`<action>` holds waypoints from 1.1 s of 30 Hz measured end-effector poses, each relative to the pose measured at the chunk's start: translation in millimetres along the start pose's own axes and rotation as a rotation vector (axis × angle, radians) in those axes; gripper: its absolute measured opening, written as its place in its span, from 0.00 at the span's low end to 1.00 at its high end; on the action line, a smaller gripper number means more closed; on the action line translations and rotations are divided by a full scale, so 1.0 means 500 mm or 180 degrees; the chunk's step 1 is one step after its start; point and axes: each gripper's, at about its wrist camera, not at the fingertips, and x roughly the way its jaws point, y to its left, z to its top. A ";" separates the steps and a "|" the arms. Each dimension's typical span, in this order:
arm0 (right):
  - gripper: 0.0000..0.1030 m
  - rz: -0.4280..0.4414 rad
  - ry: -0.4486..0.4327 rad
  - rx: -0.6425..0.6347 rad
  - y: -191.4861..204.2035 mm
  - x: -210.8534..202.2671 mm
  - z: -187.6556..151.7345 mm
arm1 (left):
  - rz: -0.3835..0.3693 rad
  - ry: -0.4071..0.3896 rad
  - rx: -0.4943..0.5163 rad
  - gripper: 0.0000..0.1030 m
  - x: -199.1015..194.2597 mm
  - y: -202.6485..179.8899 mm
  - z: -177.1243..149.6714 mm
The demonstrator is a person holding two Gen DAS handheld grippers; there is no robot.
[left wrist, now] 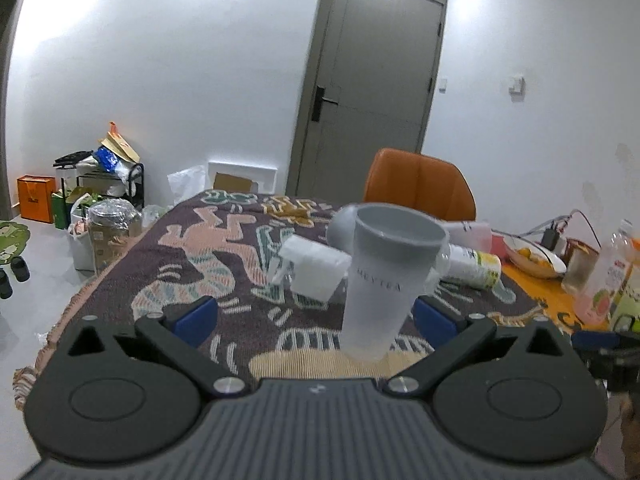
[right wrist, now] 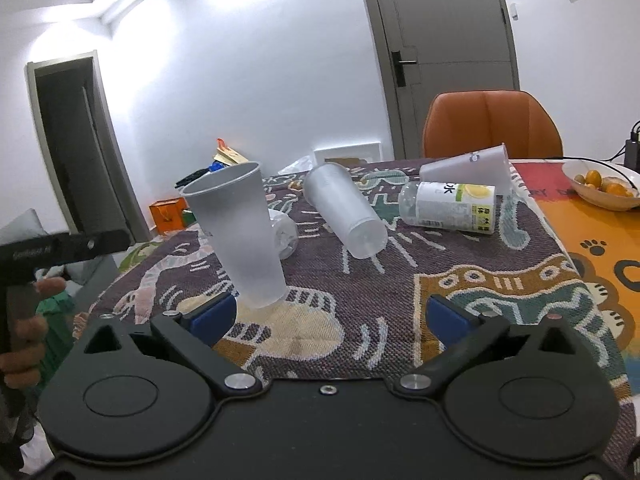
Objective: Flip cup upright
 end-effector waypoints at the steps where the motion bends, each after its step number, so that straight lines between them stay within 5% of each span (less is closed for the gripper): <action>1: 1.00 -0.0017 0.0002 0.0004 0.001 -0.004 0.000 | -0.0023 0.0032 0.0019 1.00 -0.001 0.000 -0.003; 33: 1.00 -0.0104 0.0078 0.0095 0.023 -0.017 -0.018 | -0.0086 0.0276 0.0213 1.00 -0.009 -0.013 -0.040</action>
